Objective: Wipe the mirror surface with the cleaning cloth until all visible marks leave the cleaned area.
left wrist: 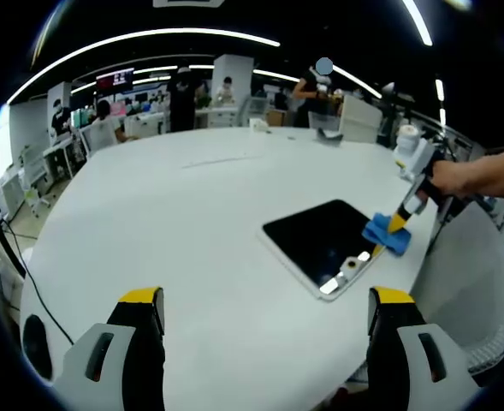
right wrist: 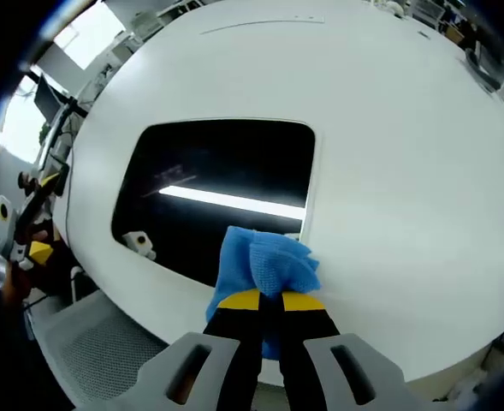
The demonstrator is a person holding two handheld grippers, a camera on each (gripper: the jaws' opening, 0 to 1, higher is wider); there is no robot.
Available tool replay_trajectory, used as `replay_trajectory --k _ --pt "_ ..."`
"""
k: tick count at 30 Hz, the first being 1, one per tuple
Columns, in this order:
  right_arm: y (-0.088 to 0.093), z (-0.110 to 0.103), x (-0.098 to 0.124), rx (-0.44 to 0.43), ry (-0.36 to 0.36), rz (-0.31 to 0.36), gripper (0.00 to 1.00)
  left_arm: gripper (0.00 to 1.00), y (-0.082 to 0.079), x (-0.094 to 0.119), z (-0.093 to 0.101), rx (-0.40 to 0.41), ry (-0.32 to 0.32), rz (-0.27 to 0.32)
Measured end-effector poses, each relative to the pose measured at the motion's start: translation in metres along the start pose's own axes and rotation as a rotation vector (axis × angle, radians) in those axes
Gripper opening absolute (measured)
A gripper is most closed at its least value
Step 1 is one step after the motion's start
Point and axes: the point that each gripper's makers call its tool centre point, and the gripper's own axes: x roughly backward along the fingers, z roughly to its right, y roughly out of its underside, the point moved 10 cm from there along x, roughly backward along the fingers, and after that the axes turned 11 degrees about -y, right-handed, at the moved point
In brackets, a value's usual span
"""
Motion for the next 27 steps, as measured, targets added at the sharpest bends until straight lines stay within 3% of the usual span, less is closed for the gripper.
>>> replay_trajectory --k 27 --pt "0.000 -0.015 -0.003 0.015 0.067 0.007 0.01 1.00 0.002 0.001 -0.017 -0.002 0.006 0.001"
